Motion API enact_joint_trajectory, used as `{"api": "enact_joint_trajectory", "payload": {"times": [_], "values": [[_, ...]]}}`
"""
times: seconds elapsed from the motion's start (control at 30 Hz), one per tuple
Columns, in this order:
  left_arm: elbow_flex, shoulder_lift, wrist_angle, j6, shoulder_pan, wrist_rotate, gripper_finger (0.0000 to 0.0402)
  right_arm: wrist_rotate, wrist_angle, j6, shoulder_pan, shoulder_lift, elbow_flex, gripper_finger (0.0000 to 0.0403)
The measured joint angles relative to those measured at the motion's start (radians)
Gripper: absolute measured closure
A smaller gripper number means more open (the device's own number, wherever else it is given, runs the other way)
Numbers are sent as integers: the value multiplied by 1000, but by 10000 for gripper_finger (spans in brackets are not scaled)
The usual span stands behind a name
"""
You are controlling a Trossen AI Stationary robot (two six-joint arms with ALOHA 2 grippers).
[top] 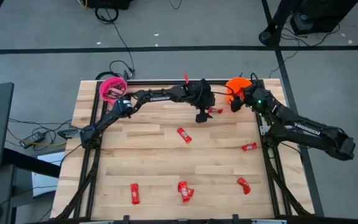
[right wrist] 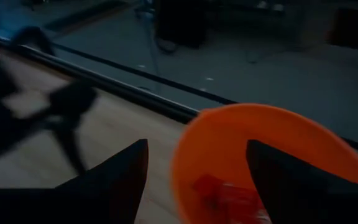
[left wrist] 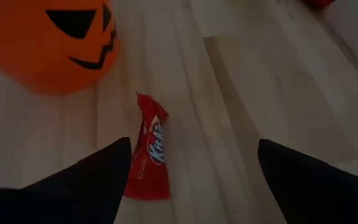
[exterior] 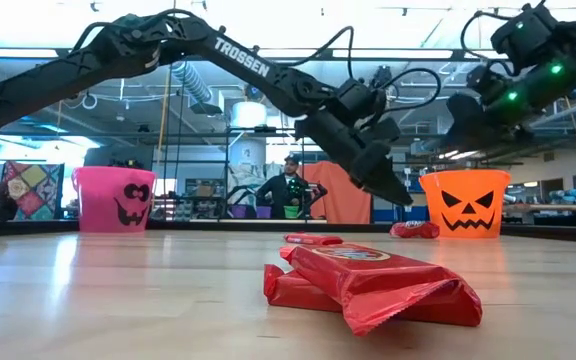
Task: Sort candy by brand, put in halloween buckets
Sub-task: Put the red chocolate bar into the orange bucket
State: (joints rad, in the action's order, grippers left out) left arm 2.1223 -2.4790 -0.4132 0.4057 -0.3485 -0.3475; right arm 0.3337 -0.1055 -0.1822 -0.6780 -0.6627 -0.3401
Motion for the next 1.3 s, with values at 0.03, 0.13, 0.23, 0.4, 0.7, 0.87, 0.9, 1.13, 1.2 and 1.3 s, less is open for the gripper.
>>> {"api": "enact_joint_trajectory", "payload": {"times": [0.03,0.13,0.23,0.4,0.7,0.87,0.9,1.13,1.2,1.3], "values": [[-9,0,22,-12,0,7,50,-20,0,-6,3,8,0,120],[-34,-6,97,-74,0,19,59,-65,2,-23,11,27,0,124],[-21,-38,133,-132,-3,21,71,-81,2,-32,20,41,0,131],[41,-97,114,-162,-1,118,83,-98,3,-36,34,53,0,141],[74,-97,52,-159,-2,181,135,-95,18,-28,47,55,0,157],[74,-97,27,-88,21,184,162,-99,18,-28,47,55,0,161],[74,-97,26,-74,25,191,163,-100,20,-28,47,55,-1,162],[78,-115,35,-24,51,172,167,-105,-98,-24,51,54,-105,166],[77,-142,40,-38,56,176,178,-103,-137,-24,58,54,-140,169],[79,-145,36,-57,56,200,203,-87,-191,-17,76,54,-180,177]]}}
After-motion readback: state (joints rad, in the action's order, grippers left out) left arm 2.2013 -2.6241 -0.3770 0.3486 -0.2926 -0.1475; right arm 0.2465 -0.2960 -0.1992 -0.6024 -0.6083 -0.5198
